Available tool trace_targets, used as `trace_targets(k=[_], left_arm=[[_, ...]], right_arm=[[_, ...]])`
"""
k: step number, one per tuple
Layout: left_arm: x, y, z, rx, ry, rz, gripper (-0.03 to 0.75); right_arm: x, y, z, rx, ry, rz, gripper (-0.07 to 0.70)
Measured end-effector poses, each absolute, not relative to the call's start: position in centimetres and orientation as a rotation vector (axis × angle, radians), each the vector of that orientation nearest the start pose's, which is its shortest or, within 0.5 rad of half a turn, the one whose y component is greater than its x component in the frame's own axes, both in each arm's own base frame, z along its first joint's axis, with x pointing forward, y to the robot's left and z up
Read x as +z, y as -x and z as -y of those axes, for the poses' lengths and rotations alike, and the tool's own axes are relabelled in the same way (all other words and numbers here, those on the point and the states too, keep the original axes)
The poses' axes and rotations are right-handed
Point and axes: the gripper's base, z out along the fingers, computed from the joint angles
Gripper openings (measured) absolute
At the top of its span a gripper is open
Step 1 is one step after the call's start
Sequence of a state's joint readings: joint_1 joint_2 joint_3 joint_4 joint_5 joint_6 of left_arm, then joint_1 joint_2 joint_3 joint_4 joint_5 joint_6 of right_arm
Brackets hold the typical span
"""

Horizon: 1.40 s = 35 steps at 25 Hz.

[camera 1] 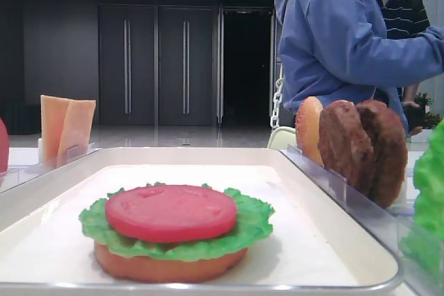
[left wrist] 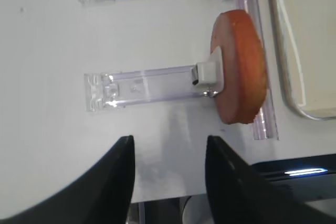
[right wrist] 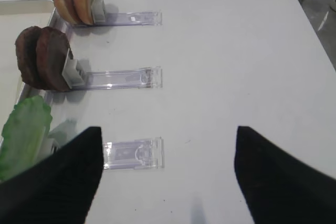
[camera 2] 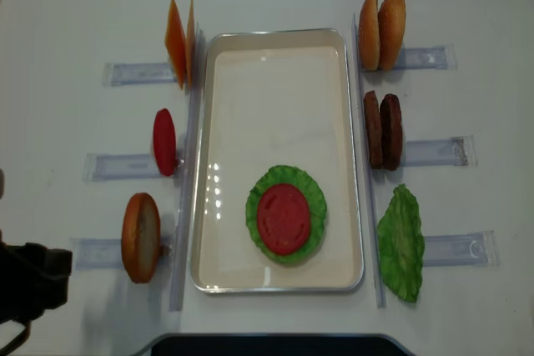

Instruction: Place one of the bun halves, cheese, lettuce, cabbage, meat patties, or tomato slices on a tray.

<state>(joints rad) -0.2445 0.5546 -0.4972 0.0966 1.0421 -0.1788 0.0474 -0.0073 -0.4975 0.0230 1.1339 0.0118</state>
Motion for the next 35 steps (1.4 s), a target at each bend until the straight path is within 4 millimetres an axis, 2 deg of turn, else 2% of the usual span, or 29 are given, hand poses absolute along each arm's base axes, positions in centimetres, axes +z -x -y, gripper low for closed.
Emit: trace_targets(k=[8, 16, 31, 35], left_arm=[[26.7, -4.9, 1.0, -0.094, -0.249, -2.404, 0.339], [26.3, -3.2, 0.6, -0.096, -0.270, -2.340, 0.339], [26.4, -2.6, 0.4, -0.099, -0.264, -2.302, 0.339], [26.4, -2.5, 0.3, -0.076, -0.203, -2.305, 0.339]], right_arm=[[27.1, 0.9, -0.1, 0.063, 0.040, -2.113, 0.524], [27.1, 0.9, -0.1, 0.063, 0.040, -2.113, 0.524], [27.1, 0.9, -0.1, 0.063, 0.040, -2.113, 0.524], [27.1, 0.9, -0.1, 0.063, 0.040, -2.113, 0.524]])
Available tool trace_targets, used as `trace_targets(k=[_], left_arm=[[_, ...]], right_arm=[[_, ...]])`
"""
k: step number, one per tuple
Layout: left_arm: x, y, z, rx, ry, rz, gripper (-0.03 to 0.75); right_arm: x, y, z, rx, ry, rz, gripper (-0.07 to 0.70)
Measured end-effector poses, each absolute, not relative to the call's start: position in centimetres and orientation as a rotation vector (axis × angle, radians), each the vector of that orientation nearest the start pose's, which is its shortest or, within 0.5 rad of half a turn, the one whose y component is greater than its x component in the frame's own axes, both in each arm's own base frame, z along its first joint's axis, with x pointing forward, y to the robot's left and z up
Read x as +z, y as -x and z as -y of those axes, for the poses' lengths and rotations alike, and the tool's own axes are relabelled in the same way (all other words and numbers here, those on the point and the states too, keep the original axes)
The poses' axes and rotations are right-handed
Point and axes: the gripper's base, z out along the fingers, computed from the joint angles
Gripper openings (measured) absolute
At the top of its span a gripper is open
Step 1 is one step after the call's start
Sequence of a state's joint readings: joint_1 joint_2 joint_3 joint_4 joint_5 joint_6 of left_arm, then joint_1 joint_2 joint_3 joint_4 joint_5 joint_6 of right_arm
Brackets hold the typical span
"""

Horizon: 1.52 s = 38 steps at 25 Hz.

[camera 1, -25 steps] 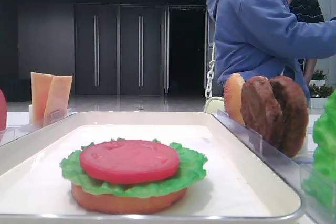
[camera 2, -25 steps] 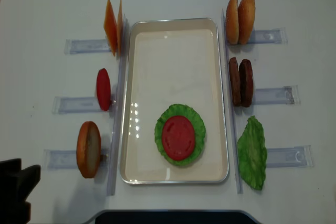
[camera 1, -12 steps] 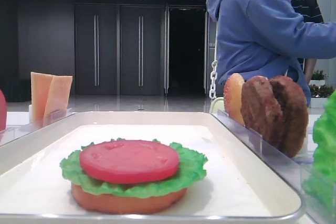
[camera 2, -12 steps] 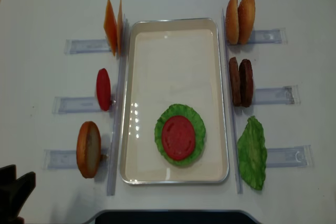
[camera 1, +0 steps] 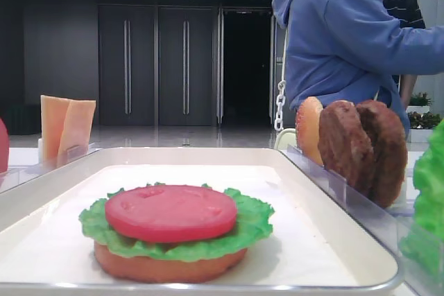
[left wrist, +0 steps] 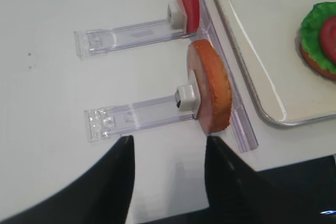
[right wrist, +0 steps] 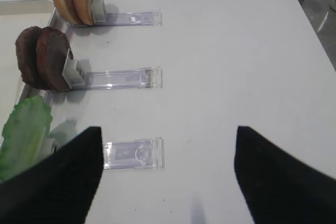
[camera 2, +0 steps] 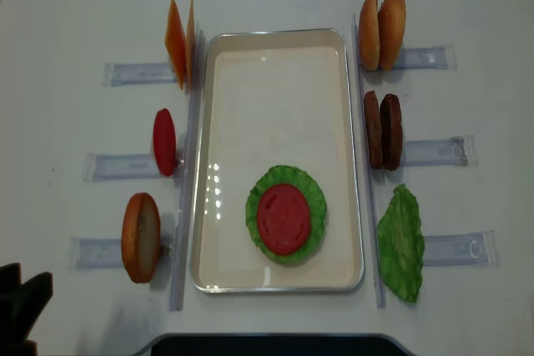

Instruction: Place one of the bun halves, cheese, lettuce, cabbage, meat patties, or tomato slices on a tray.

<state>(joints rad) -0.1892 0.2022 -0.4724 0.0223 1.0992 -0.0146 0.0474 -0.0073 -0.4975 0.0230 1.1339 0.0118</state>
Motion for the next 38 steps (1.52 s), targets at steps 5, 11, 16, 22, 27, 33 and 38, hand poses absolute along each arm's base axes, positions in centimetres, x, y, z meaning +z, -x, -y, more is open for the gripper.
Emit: trace_targets(k=[5, 11, 16, 22, 27, 33, 38], left_arm=[[26.5, -1.7, 0.0, -0.042, -0.101, -2.261, 0.339], [26.6, -1.0, -0.1, -0.019, -0.045, -2.215, 0.339], [26.6, -0.4, -0.1, -0.019, -0.037, -2.173, 0.339], [26.6, 0.6, -0.1, -0.015, -0.025, -2.109, 0.339], [26.6, 0.6, -0.1, 0.006, 0.011, -2.106, 0.339], [26.6, 0.6, -0.1, 0.007, 0.015, -2.106, 0.339], [26.6, 0.6, -0.1, 0.007, 0.015, -2.106, 0.339]], right_arm=[[27.1, 0.9, -0.1, 0.063, 0.040, -2.113, 0.524], [27.1, 0.9, -0.1, 0.063, 0.040, -2.113, 0.524], [27.1, 0.9, -0.1, 0.063, 0.040, -2.113, 0.524], [27.1, 0.9, -0.1, 0.063, 0.040, -2.113, 0.524], [27.1, 0.9, -0.1, 0.063, 0.040, -2.113, 0.524], [27.1, 0.9, -0.1, 0.063, 0.040, -2.113, 0.524], [27.1, 0.9, -0.1, 0.063, 0.040, -2.113, 0.524]])
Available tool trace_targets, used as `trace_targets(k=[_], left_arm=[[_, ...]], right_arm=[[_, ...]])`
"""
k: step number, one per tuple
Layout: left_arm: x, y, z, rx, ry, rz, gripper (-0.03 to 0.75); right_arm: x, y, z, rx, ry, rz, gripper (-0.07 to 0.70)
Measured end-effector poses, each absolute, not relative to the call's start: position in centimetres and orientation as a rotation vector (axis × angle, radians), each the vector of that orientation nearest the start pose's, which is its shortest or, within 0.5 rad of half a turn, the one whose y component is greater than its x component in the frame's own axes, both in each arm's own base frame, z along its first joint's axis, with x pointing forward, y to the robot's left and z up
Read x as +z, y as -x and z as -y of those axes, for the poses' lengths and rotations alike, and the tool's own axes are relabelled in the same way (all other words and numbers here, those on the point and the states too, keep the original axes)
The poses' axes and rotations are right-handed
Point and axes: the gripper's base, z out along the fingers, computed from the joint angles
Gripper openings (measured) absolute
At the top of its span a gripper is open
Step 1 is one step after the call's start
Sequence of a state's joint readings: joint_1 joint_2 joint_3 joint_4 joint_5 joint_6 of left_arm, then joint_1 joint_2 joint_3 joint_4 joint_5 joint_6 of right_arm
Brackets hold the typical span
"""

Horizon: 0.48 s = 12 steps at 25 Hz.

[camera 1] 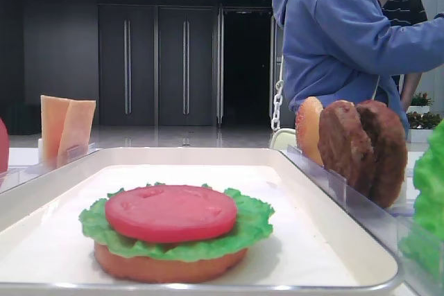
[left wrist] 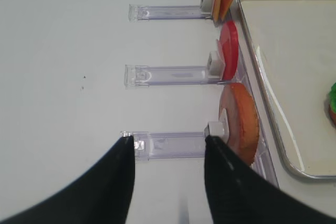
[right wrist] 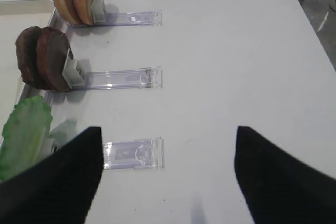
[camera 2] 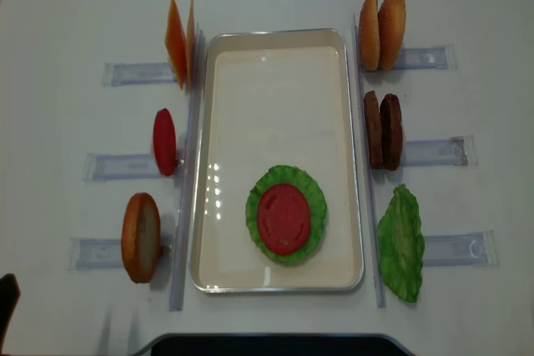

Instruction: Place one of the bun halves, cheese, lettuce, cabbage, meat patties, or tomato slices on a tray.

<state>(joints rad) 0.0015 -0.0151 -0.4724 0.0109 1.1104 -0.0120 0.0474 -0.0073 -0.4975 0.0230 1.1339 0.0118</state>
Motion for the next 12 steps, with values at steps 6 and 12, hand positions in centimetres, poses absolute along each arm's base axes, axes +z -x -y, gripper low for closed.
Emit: trace_targets(k=[6, 12], left_arm=[[26.56, 0.62, -0.09, 0.007, 0.015, -2.106, 0.337], [26.56, 0.62, -0.09, 0.007, 0.015, -2.106, 0.337]], right_arm=[[27.07, 0.90, -0.15, 0.063, 0.040, -2.113, 0.524], [27.07, 0.90, -0.15, 0.063, 0.040, -2.113, 0.524]])
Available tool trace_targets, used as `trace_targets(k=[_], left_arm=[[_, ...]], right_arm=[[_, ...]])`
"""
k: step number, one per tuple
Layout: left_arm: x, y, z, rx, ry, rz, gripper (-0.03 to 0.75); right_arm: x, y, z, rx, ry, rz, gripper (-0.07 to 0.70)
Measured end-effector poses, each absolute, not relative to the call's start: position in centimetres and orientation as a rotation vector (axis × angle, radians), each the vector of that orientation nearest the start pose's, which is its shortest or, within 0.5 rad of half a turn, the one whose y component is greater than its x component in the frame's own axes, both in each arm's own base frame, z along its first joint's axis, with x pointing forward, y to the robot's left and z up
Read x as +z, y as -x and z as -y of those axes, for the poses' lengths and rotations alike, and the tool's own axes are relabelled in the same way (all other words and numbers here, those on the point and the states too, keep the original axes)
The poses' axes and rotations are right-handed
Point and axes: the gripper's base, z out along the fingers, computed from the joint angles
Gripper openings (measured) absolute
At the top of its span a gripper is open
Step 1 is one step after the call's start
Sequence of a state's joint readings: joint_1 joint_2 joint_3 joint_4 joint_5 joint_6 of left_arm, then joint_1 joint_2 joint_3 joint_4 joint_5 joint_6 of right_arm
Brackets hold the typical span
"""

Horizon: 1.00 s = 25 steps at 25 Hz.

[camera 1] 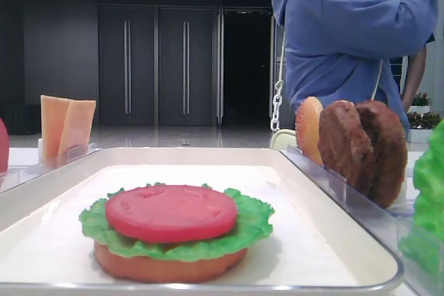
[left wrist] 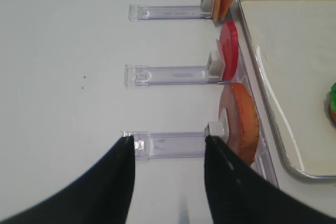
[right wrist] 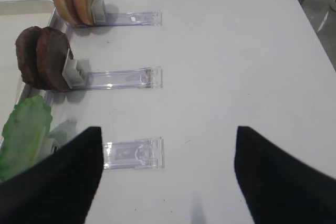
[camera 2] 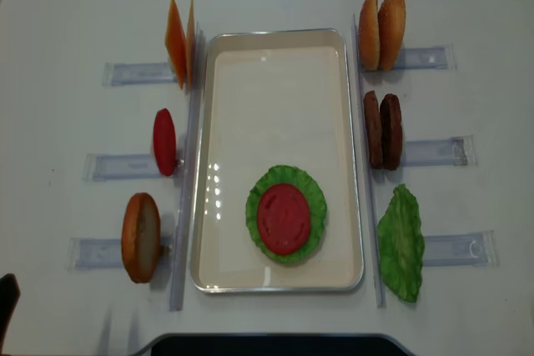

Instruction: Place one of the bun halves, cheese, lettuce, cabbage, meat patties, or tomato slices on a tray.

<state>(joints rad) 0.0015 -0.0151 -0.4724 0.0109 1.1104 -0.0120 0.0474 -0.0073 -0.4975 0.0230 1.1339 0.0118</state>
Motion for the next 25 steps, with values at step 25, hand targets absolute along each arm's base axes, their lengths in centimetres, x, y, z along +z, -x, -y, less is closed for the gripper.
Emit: trace_targets(k=[25], left_arm=[[26.56, 0.62, -0.09, 0.007, 0.015, -2.106, 0.298]], right_arm=[[27.07, 0.90, -0.15, 0.063, 0.040, -2.113, 0.524]])
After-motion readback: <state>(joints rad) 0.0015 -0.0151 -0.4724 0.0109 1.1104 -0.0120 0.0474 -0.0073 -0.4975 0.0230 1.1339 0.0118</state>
